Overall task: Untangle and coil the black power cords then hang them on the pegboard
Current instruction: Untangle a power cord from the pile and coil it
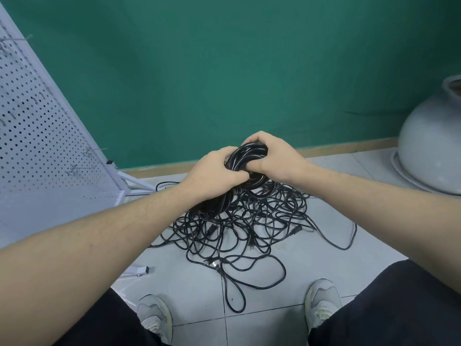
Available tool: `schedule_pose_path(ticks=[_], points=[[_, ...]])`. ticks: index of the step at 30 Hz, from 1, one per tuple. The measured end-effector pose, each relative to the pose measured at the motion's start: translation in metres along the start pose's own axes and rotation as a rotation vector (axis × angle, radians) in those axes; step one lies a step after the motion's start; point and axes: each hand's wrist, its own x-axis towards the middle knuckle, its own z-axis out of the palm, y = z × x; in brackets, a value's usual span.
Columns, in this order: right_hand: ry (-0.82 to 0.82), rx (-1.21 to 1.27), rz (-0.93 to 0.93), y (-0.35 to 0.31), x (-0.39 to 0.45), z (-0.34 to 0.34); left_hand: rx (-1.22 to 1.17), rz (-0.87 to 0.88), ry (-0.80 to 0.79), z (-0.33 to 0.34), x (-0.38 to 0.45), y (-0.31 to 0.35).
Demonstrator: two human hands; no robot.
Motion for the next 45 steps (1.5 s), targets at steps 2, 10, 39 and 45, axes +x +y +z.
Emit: schedule_pose_path(ticks=[2,10,39,45], points=[[-0.009,0.055,-0.011,-0.001,-0.001,-0.001,-0.057,-0.049,-0.022,-0.002,0.002,0.002],[-0.151,0.637,0.183,0.003,0.002,-0.013,-0.218,-0.176,0.043,-0.003,0.005,0.0],[-0.461,0.007,0.136,0.008,-0.003,0.016,-0.58,-0.223,0.178,-0.024,-0.001,-0.01],[-0.322,0.521,0.196,-0.007,0.005,0.011,-0.354,-0.274,0.192,-0.03,-0.007,-0.013]])
